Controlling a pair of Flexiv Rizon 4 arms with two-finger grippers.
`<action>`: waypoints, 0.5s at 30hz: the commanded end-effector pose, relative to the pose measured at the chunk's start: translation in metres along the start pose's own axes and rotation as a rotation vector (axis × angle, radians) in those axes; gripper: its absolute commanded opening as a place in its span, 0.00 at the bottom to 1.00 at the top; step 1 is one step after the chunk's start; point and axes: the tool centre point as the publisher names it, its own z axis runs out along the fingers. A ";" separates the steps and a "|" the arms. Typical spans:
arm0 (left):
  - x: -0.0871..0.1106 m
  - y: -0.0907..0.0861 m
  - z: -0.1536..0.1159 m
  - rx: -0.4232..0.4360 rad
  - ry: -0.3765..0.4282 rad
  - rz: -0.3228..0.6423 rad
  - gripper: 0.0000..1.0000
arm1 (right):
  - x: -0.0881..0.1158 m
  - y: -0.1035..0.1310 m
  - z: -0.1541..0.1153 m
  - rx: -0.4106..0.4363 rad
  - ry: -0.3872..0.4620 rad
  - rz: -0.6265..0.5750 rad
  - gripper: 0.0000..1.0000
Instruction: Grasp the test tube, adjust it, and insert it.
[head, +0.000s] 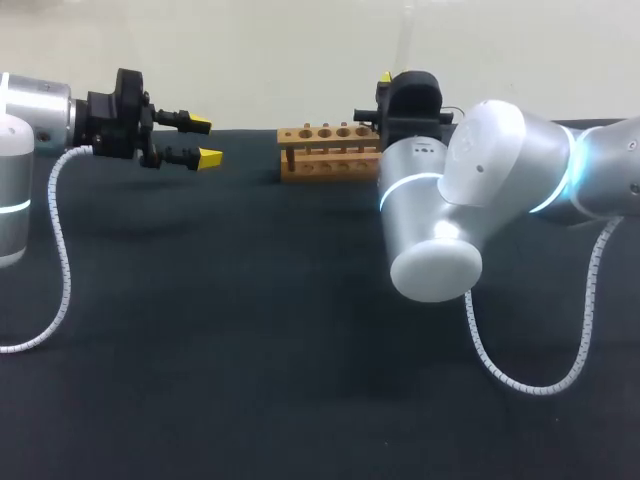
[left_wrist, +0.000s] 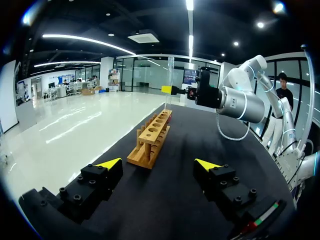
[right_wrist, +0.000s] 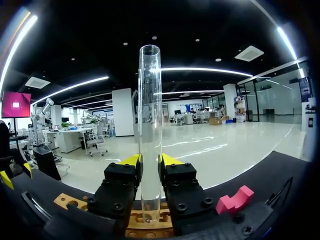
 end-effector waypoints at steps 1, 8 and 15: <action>0.001 0.000 0.000 -0.001 -0.005 0.003 1.00 | 0.002 0.000 0.002 -0.009 -0.002 0.002 0.00; 0.001 0.000 0.000 -0.001 -0.005 0.003 1.00 | 0.002 0.000 0.004 -0.010 -0.005 0.002 0.00; 0.001 0.000 0.000 -0.001 -0.005 0.003 1.00 | 0.003 0.001 0.005 -0.014 0.001 0.003 0.00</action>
